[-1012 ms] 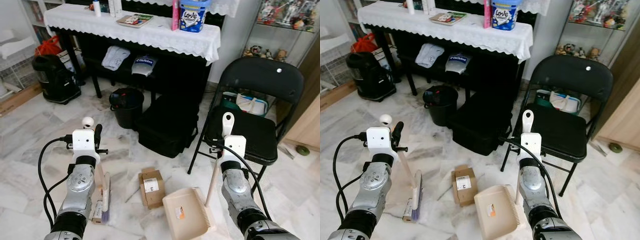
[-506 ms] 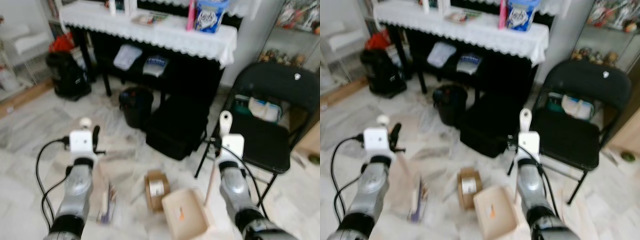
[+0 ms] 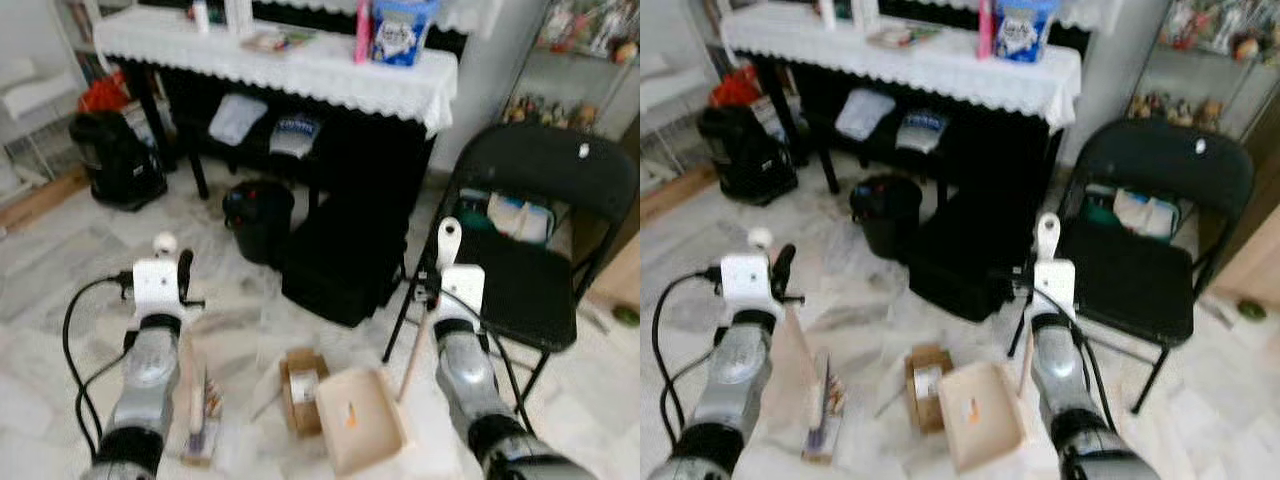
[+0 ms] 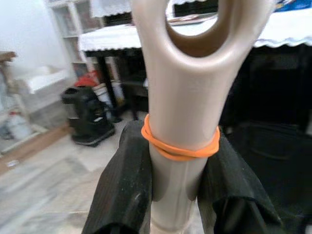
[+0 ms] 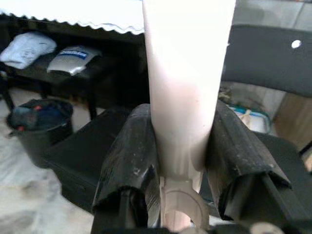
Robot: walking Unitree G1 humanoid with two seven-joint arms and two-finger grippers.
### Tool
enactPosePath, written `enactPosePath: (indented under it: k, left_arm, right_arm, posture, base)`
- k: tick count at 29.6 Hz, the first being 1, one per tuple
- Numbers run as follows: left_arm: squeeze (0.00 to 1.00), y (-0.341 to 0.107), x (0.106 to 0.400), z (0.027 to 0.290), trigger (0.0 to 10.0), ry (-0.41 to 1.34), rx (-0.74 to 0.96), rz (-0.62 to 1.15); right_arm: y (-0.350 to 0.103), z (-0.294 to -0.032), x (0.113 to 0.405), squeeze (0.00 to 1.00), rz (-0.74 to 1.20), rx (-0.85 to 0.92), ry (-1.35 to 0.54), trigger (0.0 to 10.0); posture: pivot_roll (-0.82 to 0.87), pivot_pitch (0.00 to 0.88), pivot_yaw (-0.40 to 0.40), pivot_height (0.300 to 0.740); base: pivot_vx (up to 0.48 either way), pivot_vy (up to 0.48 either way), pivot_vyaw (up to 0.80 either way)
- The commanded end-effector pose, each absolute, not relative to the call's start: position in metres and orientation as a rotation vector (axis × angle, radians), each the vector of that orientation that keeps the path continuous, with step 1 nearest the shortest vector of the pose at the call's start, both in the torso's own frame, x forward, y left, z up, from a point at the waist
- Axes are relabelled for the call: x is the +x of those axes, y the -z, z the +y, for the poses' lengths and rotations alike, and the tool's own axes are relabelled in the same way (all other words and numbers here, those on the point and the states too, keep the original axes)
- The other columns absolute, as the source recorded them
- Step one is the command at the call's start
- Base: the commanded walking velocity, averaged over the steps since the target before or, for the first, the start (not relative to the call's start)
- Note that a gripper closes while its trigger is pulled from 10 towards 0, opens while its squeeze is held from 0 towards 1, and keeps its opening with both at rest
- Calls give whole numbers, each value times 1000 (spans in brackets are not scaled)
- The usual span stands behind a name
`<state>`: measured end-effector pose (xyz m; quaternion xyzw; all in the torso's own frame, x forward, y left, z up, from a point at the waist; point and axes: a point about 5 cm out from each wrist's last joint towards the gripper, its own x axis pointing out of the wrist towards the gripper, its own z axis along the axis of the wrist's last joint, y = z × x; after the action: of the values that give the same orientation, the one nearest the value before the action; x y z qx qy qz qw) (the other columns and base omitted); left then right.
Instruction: Sweep floor
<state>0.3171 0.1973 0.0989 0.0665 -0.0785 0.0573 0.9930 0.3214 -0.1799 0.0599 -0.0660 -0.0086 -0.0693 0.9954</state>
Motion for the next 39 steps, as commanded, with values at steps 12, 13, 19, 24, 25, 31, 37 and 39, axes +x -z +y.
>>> enactPosePath:
  k: [12,13,19,24,25,31,37,39]
  left_arm:
    - [0,-111,320,201,10000,-121,136,-206]
    - [0,-111,320,202,10000,-121,136,-205]
    - [0,-110,320,202,10000,-122,138,-203]
    - [0,-110,320,202,10000,-121,139,-203]
    - [0,-110,320,202,10000,-120,138,-203]
    - [0,-111,321,202,10000,-115,139,-204]
    - [0,-110,320,202,10000,-113,140,-200]
    - [0,-109,320,202,10000,-112,141,-197]
  right_arm:
    - [-71,-177,328,0,-63,-135,134,10000]
    - [-71,-177,328,0,-62,-136,134,10000]
    - [-71,-177,329,0,-62,-137,134,10000]
    - [-71,-177,329,0,-60,-136,135,10000]
    - [-71,-177,329,0,-60,-136,136,10000]
    - [-71,-176,329,0,-57,-138,138,10000]
    - [-69,-176,328,0,-47,-138,140,10000]
    - [-68,-176,328,0,-43,-139,142,10000]
  posture:
    - [42,0,-6,740]
    - [43,0,-7,740]
    - [44,0,-6,740]
    - [43,0,-5,740]
    - [41,0,-2,740]
    - [41,0,-2,740]
    - [42,0,0,740]
    - [42,0,3,740]
  base:
    - [265,0,0]
    - [262,0,0]
    - [264,0,0]
    - [262,0,0]
    - [266,0,0]
    - [266,0,0]
    - [264,0,0]
    - [266,0,0]
